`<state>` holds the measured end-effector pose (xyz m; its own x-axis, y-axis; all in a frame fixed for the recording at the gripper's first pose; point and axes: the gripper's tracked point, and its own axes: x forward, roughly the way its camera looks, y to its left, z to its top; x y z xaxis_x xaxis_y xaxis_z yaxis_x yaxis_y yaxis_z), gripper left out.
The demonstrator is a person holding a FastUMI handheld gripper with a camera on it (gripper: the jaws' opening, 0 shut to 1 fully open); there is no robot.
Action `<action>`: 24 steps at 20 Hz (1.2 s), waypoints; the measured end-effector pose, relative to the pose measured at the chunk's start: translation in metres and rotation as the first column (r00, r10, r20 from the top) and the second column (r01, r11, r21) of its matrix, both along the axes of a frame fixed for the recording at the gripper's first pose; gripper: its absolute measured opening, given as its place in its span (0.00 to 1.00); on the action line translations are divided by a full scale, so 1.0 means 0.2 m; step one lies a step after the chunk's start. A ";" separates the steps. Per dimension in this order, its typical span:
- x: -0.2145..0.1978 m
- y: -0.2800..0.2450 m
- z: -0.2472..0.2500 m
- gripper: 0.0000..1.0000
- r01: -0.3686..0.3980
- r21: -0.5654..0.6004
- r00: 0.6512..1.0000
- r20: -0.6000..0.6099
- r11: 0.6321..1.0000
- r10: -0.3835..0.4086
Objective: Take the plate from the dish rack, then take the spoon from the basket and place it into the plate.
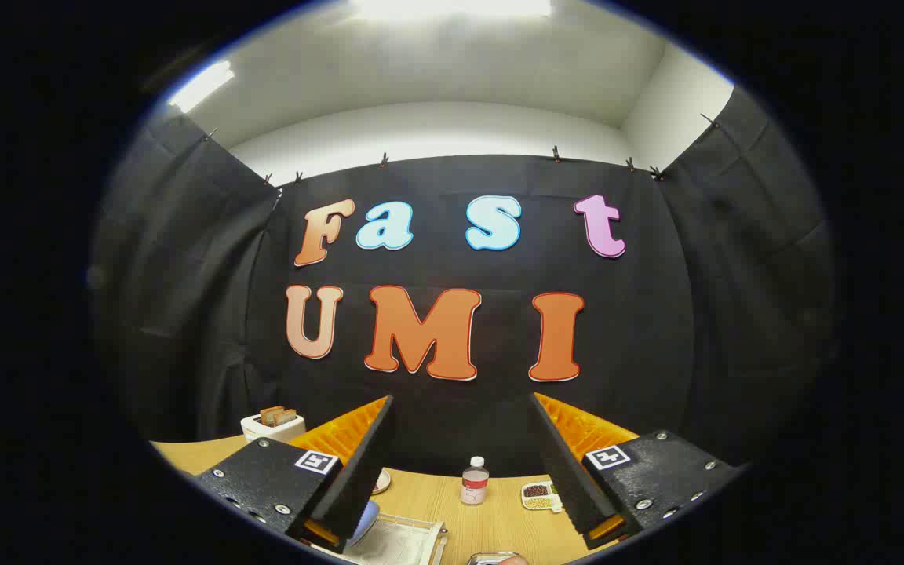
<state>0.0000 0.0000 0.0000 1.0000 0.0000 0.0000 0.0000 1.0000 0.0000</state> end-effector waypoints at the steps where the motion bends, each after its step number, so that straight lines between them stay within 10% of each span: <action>1: 0.00 0.00 0.00 0.99 0.001 -0.001 1.000 -0.001 1.000 -0.001; 24: -0.03 0.06 -0.10 0.99 -0.021 0.005 0.997 -0.070 1.000 0.021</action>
<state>-0.0061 0.0127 -0.0203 0.9973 0.0208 -0.0702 -0.0205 0.9998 0.0053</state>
